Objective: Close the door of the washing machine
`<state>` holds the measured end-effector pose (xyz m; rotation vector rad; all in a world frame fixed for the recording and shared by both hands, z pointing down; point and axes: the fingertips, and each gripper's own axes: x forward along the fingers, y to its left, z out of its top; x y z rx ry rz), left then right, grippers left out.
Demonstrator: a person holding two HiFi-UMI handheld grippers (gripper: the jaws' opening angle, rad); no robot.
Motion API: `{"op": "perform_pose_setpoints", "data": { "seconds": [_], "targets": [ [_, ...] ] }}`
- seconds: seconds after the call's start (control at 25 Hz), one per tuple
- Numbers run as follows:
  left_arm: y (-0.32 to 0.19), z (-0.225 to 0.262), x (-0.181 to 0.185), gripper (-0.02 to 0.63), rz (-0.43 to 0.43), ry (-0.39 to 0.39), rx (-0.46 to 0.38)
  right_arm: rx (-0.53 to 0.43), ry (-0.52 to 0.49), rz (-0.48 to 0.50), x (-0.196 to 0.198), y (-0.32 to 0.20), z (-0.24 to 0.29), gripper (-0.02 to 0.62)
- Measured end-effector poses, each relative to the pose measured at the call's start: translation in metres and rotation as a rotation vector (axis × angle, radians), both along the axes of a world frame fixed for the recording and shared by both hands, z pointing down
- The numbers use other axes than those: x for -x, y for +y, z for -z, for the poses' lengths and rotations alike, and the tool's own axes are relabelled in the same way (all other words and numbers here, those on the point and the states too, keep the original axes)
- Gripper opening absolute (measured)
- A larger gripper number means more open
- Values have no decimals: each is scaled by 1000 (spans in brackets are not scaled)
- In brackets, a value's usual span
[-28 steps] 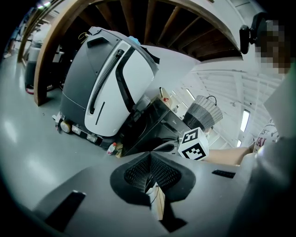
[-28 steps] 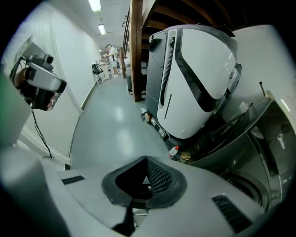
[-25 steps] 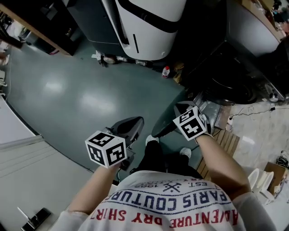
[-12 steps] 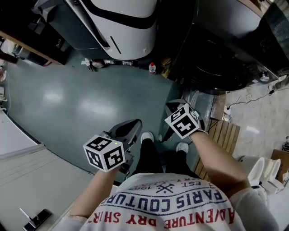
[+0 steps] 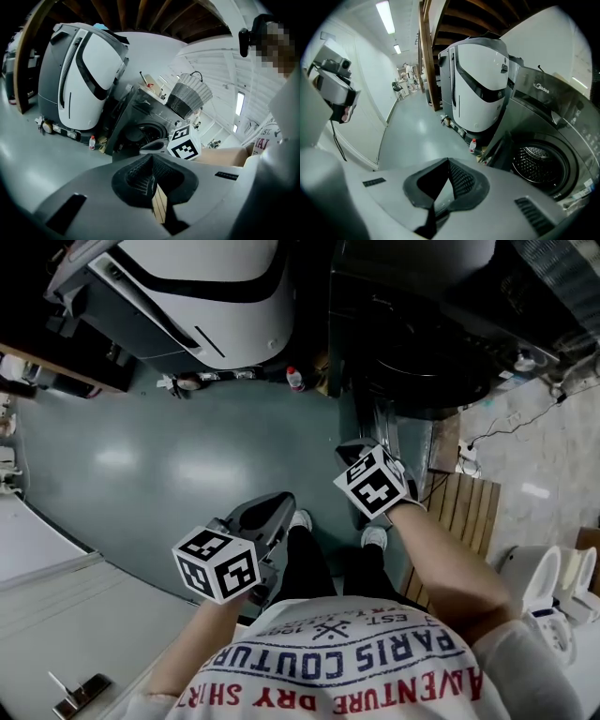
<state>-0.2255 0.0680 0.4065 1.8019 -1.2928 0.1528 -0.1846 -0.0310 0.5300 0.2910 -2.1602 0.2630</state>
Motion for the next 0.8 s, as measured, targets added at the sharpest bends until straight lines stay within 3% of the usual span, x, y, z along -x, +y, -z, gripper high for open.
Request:
{"op": "perform_pose_setpoints", "data": {
  "seconds": [0.8],
  "targets": [
    [-36, -1, -118, 25, -71, -24, 8, 39, -41, -100, -128, -36, -6, 21]
  ]
}}
